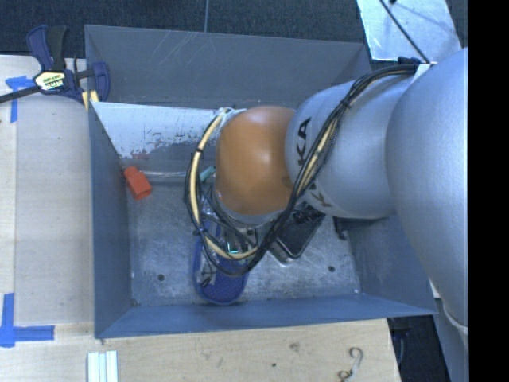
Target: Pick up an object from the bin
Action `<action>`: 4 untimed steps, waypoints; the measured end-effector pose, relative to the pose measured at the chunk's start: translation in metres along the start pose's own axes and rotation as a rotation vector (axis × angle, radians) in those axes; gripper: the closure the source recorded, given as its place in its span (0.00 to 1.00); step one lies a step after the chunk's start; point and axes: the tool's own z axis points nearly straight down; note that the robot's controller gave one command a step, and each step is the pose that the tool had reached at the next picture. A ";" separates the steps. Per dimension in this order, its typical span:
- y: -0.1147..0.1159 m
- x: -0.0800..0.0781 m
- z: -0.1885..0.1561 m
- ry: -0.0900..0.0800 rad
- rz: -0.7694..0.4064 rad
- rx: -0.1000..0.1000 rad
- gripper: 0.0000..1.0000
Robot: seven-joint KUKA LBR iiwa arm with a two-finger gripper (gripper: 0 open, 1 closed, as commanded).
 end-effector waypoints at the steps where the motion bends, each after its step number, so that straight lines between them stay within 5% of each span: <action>1: -0.049 -0.053 0.057 -0.008 -0.306 -0.001 0.00; 2: -0.047 -0.056 0.054 -0.019 -0.306 -0.003 1.00; 3: -0.057 -0.059 -0.045 -0.018 -0.284 0.000 1.00; 4: -0.047 0.020 -0.031 -0.002 -0.253 -0.001 1.00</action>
Offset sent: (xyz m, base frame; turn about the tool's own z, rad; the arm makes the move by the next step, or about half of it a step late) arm 0.0518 -0.0475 -0.0578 -0.3081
